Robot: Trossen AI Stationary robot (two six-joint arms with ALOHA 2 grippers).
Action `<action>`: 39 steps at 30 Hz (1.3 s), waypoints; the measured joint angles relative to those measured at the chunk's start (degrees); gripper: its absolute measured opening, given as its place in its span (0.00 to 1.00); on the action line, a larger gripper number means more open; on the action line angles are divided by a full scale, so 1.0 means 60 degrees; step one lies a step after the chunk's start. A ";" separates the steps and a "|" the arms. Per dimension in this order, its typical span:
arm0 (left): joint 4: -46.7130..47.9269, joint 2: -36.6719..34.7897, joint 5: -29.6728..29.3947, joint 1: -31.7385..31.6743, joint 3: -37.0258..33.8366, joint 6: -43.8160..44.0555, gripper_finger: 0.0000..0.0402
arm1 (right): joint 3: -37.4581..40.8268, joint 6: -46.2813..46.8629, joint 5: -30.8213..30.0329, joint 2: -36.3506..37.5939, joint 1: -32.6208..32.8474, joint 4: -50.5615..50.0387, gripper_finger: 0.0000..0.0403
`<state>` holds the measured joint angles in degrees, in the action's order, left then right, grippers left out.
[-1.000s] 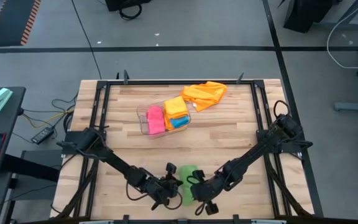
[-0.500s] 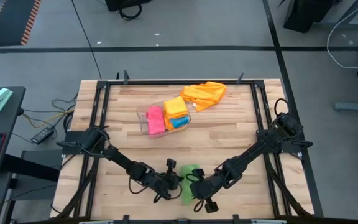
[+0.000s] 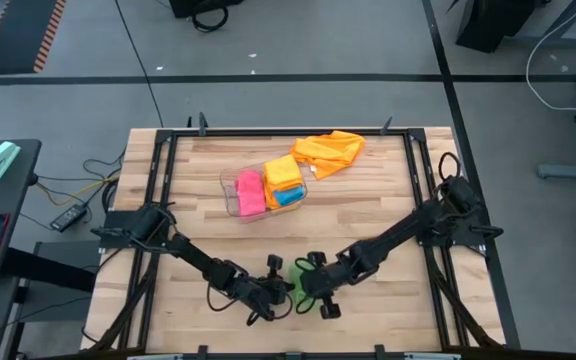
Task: Fold microfiber towels
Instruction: Fold the green microfiber cloth
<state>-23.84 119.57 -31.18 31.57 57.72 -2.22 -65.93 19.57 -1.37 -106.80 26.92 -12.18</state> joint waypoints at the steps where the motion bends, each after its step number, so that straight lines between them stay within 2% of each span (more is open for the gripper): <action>1: -0.0003 0.0000 0.0000 -0.0001 -0.0001 -0.0010 0.02 | 0.0000 -0.0004 0.0005 0.0003 -0.0060 -0.0066 0.02; 6: -0.0006 0.0000 0.0000 -0.0025 -0.0001 -0.0062 0.06 | 0.0000 -0.0009 0.0372 0.0111 -0.0346 -0.0540 0.02; 15: -0.0161 0.0000 0.0004 -0.0109 -0.0001 -0.0520 0.01 | 0.0007 -0.0574 0.0260 0.0768 -0.0724 -0.0642 0.02; 22: -0.0247 0.0004 -0.0011 -0.0109 -0.0008 -0.0601 0.07 | 0.0007 -0.0953 0.0572 0.0710 -0.1203 -0.0647 0.02; 27: -0.0258 0.0004 -0.0018 -0.0101 -0.0008 -0.0601 0.05 | 0.0007 -0.1319 0.0715 0.0710 -0.1535 -0.0442 0.02; 33: -0.0264 0.0007 -0.0015 -0.0101 -0.0008 -0.0601 0.02 | 0.0003 -0.1991 0.1094 -0.0029 -0.1902 0.0100 0.02; 39: -0.0265 0.0011 -0.0015 -0.0101 -0.0008 -0.0594 0.06 | 0.0011 -0.2177 0.1262 -0.0474 -0.2259 0.0264 0.05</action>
<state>-25.43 119.63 -31.27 30.96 57.67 -5.78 -65.87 6.51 6.19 -109.65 13.37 -10.60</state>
